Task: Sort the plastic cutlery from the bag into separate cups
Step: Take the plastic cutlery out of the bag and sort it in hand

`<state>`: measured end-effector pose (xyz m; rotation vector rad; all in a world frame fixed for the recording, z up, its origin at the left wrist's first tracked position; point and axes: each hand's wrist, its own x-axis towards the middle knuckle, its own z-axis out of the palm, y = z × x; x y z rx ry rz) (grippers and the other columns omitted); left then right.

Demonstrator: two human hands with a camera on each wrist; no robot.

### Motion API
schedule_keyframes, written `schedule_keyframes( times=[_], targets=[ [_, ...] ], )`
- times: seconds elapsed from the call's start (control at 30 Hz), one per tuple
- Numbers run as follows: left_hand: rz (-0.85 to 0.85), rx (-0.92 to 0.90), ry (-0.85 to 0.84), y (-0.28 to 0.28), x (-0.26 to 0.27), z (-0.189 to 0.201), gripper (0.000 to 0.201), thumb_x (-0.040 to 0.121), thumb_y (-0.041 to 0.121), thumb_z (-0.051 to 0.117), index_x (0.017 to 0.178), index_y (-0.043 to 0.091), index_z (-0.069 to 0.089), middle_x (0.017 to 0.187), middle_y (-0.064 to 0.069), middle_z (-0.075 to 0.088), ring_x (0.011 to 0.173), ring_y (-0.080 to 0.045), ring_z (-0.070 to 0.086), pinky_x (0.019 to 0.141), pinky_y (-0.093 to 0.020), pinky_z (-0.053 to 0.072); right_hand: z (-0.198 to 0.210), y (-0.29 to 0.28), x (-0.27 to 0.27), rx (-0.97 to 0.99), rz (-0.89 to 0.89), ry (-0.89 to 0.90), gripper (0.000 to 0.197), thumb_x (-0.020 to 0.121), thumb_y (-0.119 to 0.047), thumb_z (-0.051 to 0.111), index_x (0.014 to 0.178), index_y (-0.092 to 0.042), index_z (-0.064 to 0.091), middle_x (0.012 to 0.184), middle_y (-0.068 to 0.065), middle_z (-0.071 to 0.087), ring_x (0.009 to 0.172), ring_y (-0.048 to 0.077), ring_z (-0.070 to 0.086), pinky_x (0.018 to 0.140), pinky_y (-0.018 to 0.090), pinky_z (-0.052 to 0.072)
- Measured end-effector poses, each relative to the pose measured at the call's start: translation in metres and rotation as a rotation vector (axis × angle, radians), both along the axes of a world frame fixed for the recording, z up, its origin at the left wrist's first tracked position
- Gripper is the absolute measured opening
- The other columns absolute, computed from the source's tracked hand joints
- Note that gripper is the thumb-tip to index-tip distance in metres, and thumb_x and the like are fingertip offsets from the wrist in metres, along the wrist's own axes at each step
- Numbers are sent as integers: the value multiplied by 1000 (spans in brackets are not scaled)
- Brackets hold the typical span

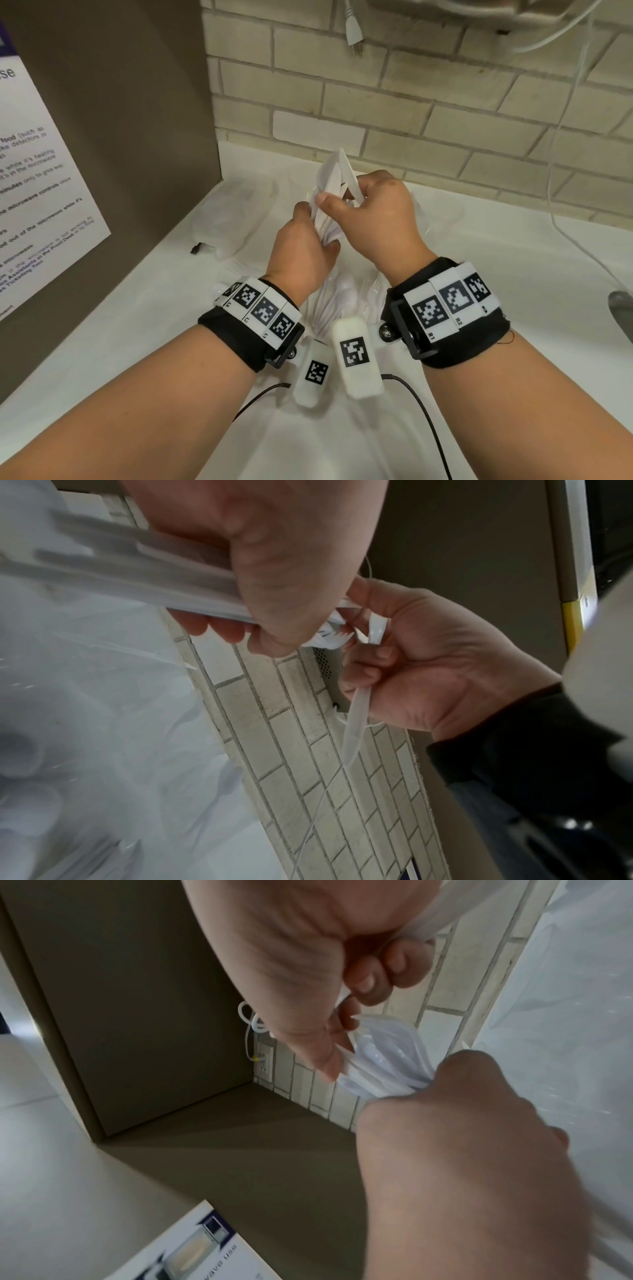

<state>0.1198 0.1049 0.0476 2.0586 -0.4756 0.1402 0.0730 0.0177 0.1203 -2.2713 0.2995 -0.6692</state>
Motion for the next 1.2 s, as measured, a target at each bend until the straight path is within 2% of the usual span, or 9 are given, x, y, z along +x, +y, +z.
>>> schedule_keyframes(
  times=[0.17, 0.27, 0.43, 0.6, 0.73, 0.93, 1.07, 1.13, 1.2],
  targets=[
    [5, -13, -1, 1, 1, 0, 38, 83, 18, 66, 113, 8, 44, 83, 2, 55, 70, -18, 53, 56, -21, 40, 2, 2, -3, 167, 22, -54, 28, 83, -34, 71, 77, -7, 67, 79, 10, 69, 71, 23, 66, 64, 32, 53],
    [2, -29, -15, -1, 2, 2, 40, 83, 18, 65, 116, 9, 44, 88, 0, 60, 74, -18, 57, 61, -25, 44, -1, 5, -3, 65, 5, -11, 31, 78, -37, 75, 72, -11, 59, 94, 6, 61, 74, 17, 59, 64, 24, 42],
    [20, 2, -7, -1, 3, -1, 38, 84, 20, 66, 111, 9, 42, 70, 9, 48, 59, -11, 49, 41, -8, 32, 0, 2, -1, 108, 4, -7, 24, 84, -31, 70, 81, -8, 66, 105, 6, 58, 85, 16, 57, 73, 22, 40],
    [3, 0, -29, -1, 5, -2, 34, 84, 19, 66, 105, 13, 39, 71, 9, 47, 59, -9, 47, 43, -10, 33, 1, 4, -1, 239, 33, -51, 18, 88, -27, 66, 84, -9, 68, 84, 12, 70, 79, 26, 67, 76, 41, 56],
    [-2, -12, -32, -3, 5, 0, 38, 85, 16, 62, 116, 7, 41, 82, 0, 55, 71, -19, 55, 54, -21, 37, -4, 6, 2, 96, 46, -14, 24, 83, -30, 70, 88, -7, 67, 92, 11, 64, 82, 23, 63, 71, 31, 50],
    [-16, -64, -22, -1, 4, -8, 32, 82, 14, 66, 104, 11, 42, 74, 7, 51, 59, -9, 50, 43, -6, 36, -3, -1, 1, 254, 95, -47, 14, 91, -23, 61, 97, -12, 66, 88, 8, 72, 84, 23, 68, 80, 45, 56],
    [-52, -104, -22, 0, 4, -10, 35, 82, 14, 66, 109, 8, 44, 77, 7, 52, 62, -8, 51, 47, -5, 38, -1, 2, -4, 301, 141, -116, 3, 96, -20, 53, 96, -20, 56, 83, -5, 73, 84, 10, 68, 83, 33, 55],
    [-75, -112, -7, 1, 4, -10, 35, 82, 14, 67, 107, 9, 43, 74, 11, 50, 63, -7, 51, 48, -5, 38, 4, 4, -6, 282, 136, -190, 3, 97, -20, 51, 99, -20, 53, 79, -10, 70, 76, 1, 63, 73, 22, 51],
    [-96, -119, 6, 2, 3, -11, 35, 83, 15, 67, 109, 8, 44, 73, 13, 50, 65, -11, 52, 49, -9, 37, 13, 5, -9, 289, 147, -284, 5, 98, -23, 49, 95, -26, 50, 79, -8, 70, 66, 3, 59, 64, 26, 47]
  ],
)
